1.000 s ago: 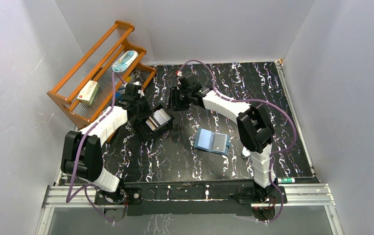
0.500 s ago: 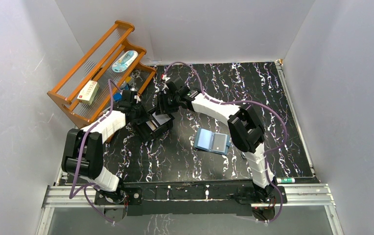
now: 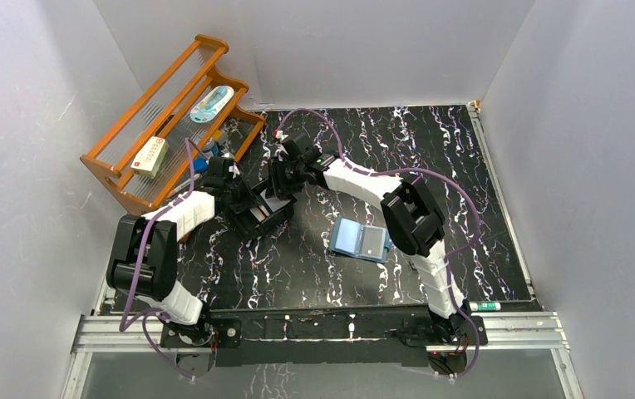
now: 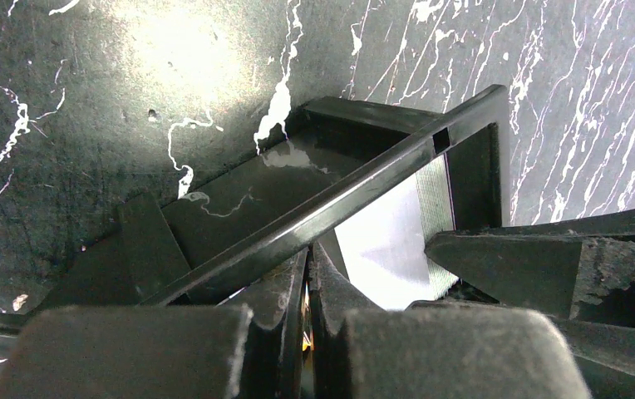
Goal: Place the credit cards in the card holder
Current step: Pick up the credit card from the storage box.
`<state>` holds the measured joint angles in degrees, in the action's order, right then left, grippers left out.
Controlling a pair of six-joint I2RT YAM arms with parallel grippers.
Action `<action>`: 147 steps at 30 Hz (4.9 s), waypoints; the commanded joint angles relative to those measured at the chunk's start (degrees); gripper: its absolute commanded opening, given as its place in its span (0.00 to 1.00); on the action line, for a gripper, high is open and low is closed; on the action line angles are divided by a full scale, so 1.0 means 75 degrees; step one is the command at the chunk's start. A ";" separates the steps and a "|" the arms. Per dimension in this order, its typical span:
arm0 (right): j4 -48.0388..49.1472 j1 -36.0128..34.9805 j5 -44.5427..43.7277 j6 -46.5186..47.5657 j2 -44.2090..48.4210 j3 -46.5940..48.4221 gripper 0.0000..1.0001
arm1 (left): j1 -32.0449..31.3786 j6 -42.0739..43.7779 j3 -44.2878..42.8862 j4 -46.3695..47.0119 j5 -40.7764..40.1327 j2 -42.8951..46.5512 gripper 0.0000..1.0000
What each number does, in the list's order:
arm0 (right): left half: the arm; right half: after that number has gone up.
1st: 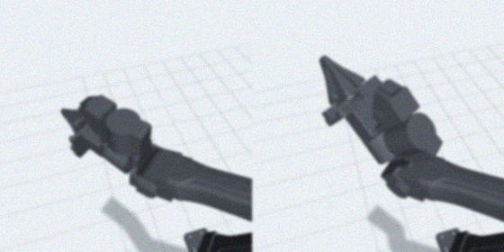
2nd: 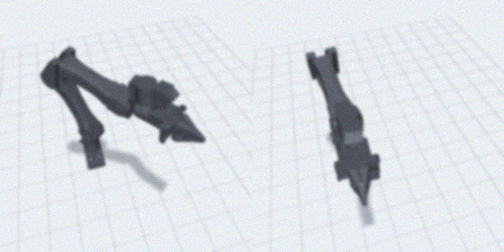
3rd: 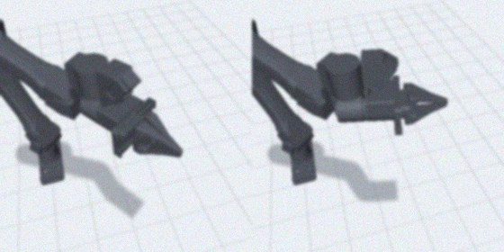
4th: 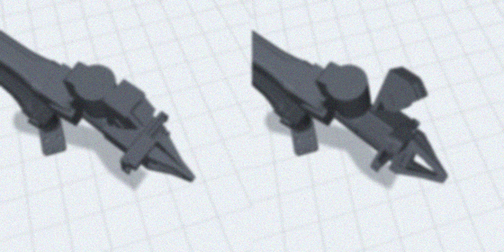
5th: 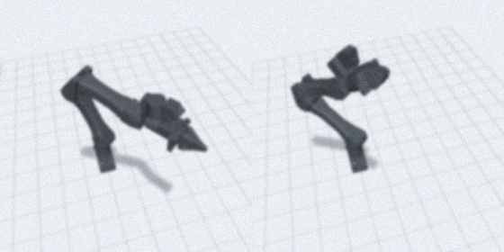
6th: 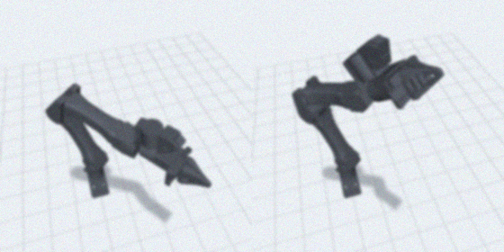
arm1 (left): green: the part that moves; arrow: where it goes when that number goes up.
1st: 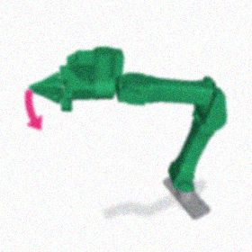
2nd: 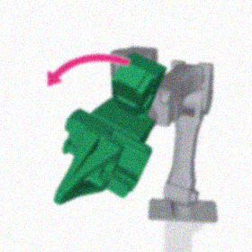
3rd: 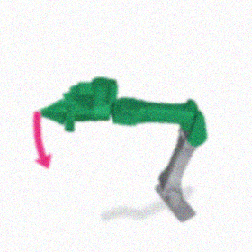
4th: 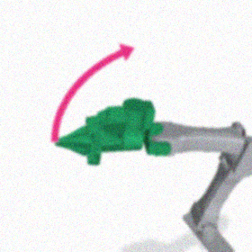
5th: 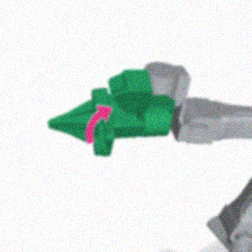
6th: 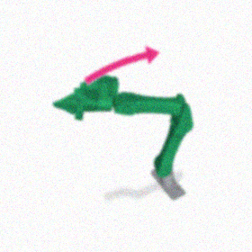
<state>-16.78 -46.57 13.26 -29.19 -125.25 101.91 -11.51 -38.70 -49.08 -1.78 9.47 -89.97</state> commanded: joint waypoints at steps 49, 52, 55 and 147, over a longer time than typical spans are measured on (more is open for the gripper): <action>-0.0943 -0.0217 -0.0862 -0.0330 -0.0381 0.0986 0.33 | 0.0071 -0.0408 0.0337 -0.0109 0.0285 0.0113 0.00; -0.0970 -0.0247 -0.0944 -0.0126 -0.0351 0.1039 0.33 | 0.0091 -0.0503 0.0158 -0.0342 0.0330 0.0233 0.03; -0.1042 -0.0271 -0.0989 0.0082 -0.0339 0.1173 0.33 | 0.0102 -0.0607 0.0004 -0.0566 0.0310 0.0377 0.08; 0.1263 -0.0553 -0.1865 -0.0457 0.4544 -0.3803 0.00 | -0.0066 0.0940 -0.1769 -0.3114 0.2151 0.2447 0.38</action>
<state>-10.20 -50.52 1.28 -30.70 -98.02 78.15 -9.80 -33.41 -63.16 -23.20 22.72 -73.80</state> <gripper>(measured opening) 0.013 0.399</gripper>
